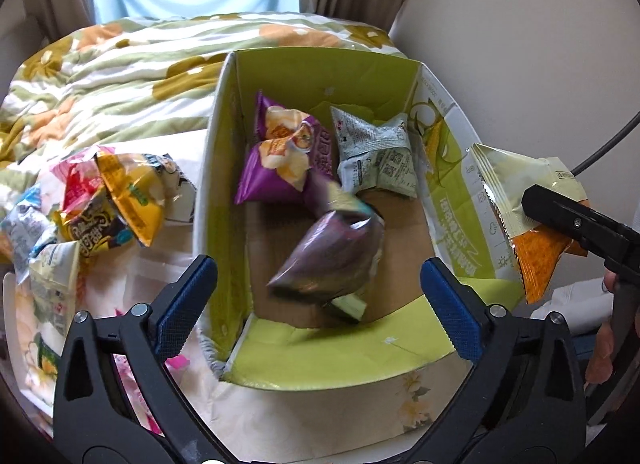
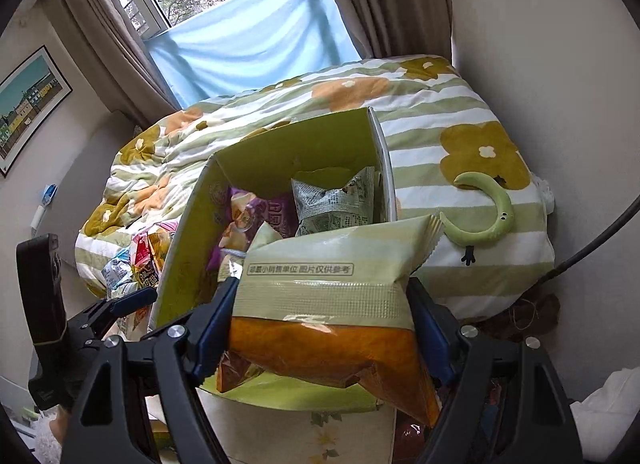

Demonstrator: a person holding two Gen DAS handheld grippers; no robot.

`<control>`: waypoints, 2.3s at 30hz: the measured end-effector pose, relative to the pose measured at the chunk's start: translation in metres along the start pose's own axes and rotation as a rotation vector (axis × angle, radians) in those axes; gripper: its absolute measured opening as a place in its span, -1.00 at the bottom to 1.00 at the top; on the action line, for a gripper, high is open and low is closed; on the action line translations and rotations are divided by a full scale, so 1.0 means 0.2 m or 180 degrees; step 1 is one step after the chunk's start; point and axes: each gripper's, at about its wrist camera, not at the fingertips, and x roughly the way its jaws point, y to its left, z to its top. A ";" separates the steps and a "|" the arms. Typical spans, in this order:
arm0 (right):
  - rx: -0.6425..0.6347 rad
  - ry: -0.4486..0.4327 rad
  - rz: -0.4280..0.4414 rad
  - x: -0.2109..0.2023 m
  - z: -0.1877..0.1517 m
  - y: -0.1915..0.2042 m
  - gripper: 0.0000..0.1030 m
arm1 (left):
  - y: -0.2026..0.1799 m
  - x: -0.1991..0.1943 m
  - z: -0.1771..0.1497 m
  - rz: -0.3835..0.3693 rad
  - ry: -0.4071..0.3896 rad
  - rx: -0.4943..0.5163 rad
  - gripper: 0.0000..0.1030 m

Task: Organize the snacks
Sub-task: 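Carry both bags into the cardboard box and open both tools to release them, then move both tools back over the table toward the remaining snacks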

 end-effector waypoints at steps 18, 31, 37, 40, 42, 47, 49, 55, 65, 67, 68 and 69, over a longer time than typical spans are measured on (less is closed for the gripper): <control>-0.0198 0.0181 0.0302 0.26 0.04 0.21 0.56 | 0.16 -0.27 -0.05 0.0329 -0.0204 -0.0063 0.96; -0.0259 -0.0037 0.0033 0.21 -0.08 0.13 0.86 | 0.12 -0.23 -0.13 0.0260 -0.0130 -0.0011 0.96; -0.0291 0.0005 0.0056 0.14 -0.10 0.10 0.86 | 0.07 -0.28 -0.13 0.0242 -0.0237 0.0016 0.96; -0.0317 -0.0002 0.0094 0.09 -0.09 0.10 0.86 | 0.05 -0.35 -0.13 0.0270 -0.0319 0.0003 0.96; -0.0361 -0.0033 0.0125 0.05 -0.08 0.11 0.86 | 0.04 -0.40 -0.14 0.0304 -0.0375 -0.0010 0.96; -0.0540 -0.0158 0.0194 -0.04 -0.06 0.18 0.86 | 0.09 -0.54 -0.20 0.0478 -0.0472 -0.0075 0.96; -0.0536 -0.0207 0.0283 -0.07 -0.05 0.20 0.86 | 0.12 -0.59 -0.24 0.0531 -0.0491 -0.0121 0.96; -0.0555 -0.0266 0.0476 -0.13 -0.09 0.34 0.86 | 0.30 -0.72 -0.35 0.0669 -0.0561 -0.0253 0.96; -0.0561 -0.0364 0.0391 -0.16 -0.26 0.68 0.86 | 0.71 -0.90 -0.53 0.0693 -0.0494 -0.0292 0.96; -0.0504 -0.0351 0.0385 -0.15 -0.30 0.76 0.86 | 0.81 -0.93 -0.56 0.0643 -0.0481 -0.0296 0.96; -0.0480 -0.0340 0.0377 -0.15 -0.33 0.80 0.86 | 0.85 -0.95 -0.58 0.0621 -0.0472 -0.0291 0.96; -0.0461 -0.0325 0.0365 -0.14 -0.35 0.84 0.86 | 0.90 -0.96 -0.60 0.0608 -0.0460 -0.0284 0.96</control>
